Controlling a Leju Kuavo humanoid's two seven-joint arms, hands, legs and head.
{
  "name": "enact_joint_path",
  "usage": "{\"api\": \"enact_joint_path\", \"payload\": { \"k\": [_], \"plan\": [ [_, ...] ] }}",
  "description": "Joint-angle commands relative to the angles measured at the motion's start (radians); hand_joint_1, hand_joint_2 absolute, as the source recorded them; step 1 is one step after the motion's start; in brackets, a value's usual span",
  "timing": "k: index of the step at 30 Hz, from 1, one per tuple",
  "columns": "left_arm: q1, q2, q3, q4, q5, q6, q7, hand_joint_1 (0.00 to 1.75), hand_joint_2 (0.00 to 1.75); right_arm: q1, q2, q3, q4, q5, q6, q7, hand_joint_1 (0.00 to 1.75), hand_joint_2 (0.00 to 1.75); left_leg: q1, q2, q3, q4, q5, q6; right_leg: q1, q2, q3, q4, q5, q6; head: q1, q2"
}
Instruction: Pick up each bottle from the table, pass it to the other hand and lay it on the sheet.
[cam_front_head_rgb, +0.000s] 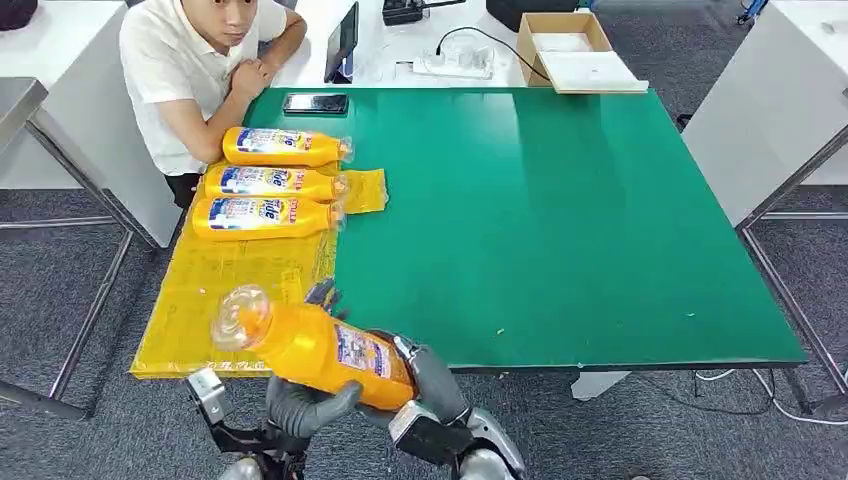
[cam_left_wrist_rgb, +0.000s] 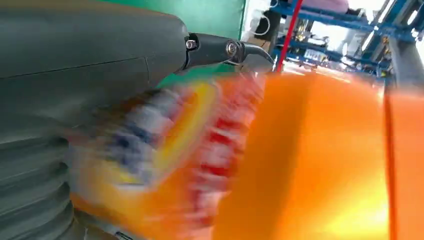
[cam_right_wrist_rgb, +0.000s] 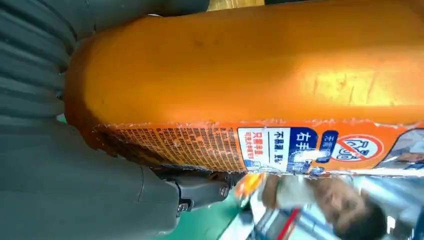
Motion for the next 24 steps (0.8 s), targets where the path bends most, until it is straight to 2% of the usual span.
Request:
{"api": "enact_joint_path", "payload": {
  "k": [1, 20, 21, 23, 24],
  "plan": [
    [-0.065, 0.021, -0.025, 0.121, 0.048, -0.073, 0.031, 0.00, 1.75, -0.078, -0.043, 0.119, 0.157, 0.041, 0.049, 0.001, 1.75, 1.75, 0.000, 0.000, 0.006, -0.003, 0.000, -0.001, 0.001, -0.001, 0.006, -0.002, -0.001, -0.002, -0.001, 0.000],
    [-0.078, 0.031, -0.034, 0.146, 0.020, -0.116, 0.039, 0.00, 1.75, -0.119, -0.051, 0.165, 0.248, 0.087, 0.080, 0.038, 1.75, 1.75, 0.001, -0.002, 0.004, -0.002, 0.000, -0.001, 0.001, -0.004, 0.004, -0.002, -0.001, -0.001, 0.000, 0.000],
    [-0.079, 0.030, -0.031, 0.151, 0.031, -0.127, 0.041, 1.75, 1.75, -0.120, -0.050, 0.167, 0.251, 0.088, 0.081, 0.038, 1.75, 1.75, 0.001, -0.001, 0.004, -0.001, 0.000, -0.001, 0.001, -0.003, 0.004, -0.002, -0.001, -0.001, -0.001, 0.000],
    [-0.077, 0.024, -0.019, 0.153, 0.038, -0.122, 0.041, 1.75, 1.75, -0.117, -0.046, 0.167, 0.251, 0.087, 0.080, 0.037, 1.75, 1.75, 0.001, -0.001, 0.003, -0.001, 0.000, -0.001, 0.001, -0.003, 0.003, -0.001, -0.001, -0.001, 0.000, 0.000],
    [-0.076, 0.019, -0.013, 0.151, 0.042, -0.116, 0.043, 1.75, 1.75, -0.113, -0.042, 0.163, 0.246, 0.085, 0.075, 0.033, 1.45, 1.75, 0.000, -0.001, 0.003, -0.001, 0.000, -0.001, 0.001, -0.002, 0.002, -0.001, -0.001, -0.001, 0.000, 0.000]
  ]
}}
